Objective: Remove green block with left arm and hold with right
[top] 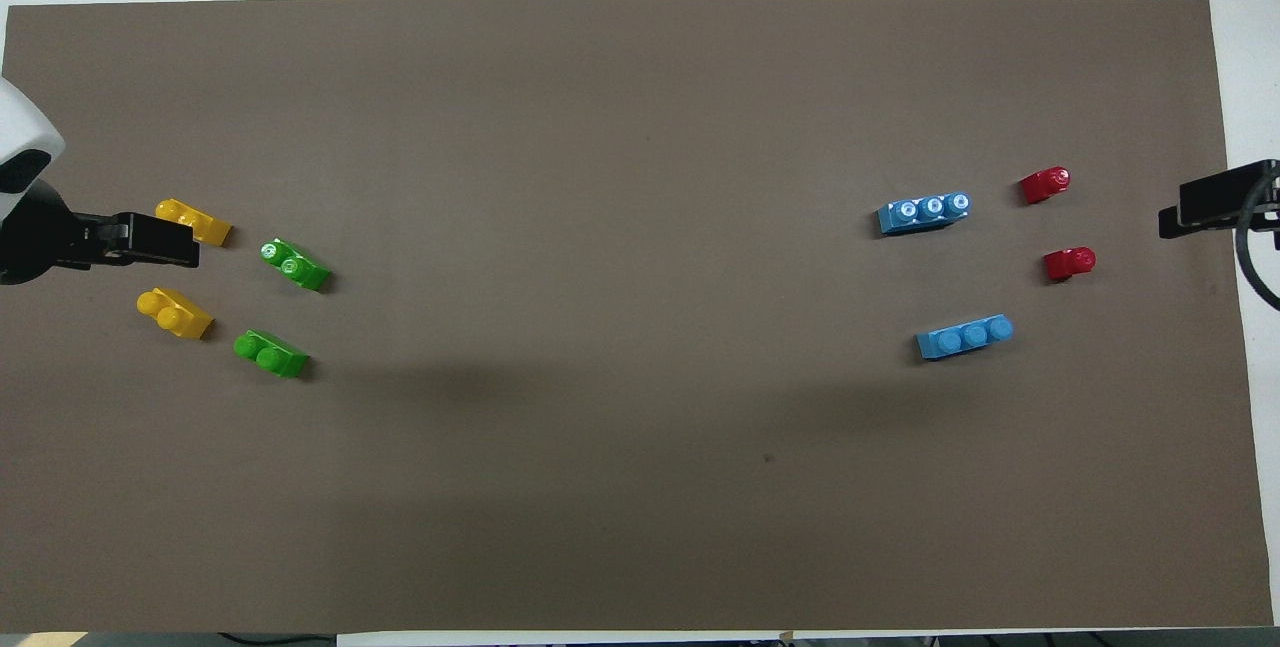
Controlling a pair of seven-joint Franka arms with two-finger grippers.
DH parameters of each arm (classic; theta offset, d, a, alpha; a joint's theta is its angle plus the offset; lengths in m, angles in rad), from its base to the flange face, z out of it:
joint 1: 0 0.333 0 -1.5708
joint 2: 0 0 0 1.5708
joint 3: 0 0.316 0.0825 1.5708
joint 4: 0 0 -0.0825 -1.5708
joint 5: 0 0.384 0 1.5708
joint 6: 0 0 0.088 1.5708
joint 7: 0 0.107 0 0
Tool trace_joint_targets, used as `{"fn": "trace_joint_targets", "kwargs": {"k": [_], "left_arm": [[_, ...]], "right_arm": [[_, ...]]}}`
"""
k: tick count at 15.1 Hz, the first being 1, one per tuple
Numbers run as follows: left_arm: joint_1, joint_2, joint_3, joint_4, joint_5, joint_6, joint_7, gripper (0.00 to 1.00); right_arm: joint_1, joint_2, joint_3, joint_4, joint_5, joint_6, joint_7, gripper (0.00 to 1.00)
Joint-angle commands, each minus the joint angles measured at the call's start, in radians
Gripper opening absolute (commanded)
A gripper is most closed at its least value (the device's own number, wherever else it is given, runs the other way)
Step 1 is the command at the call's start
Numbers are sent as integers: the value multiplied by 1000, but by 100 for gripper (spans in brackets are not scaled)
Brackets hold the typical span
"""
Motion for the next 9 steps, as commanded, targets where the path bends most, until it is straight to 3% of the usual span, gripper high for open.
{"fn": "trace_joint_targets", "kwargs": {"k": [1,9], "left_arm": [[-10,-20,6,-11,12,-13,-19,100],[-10,-30,6,-8,9,-23,-25,100]], "right_arm": [[16,-10,8,-9,-57,-1,-34,99],[18,-28,8,-45,-72,13,-33,99]]}}
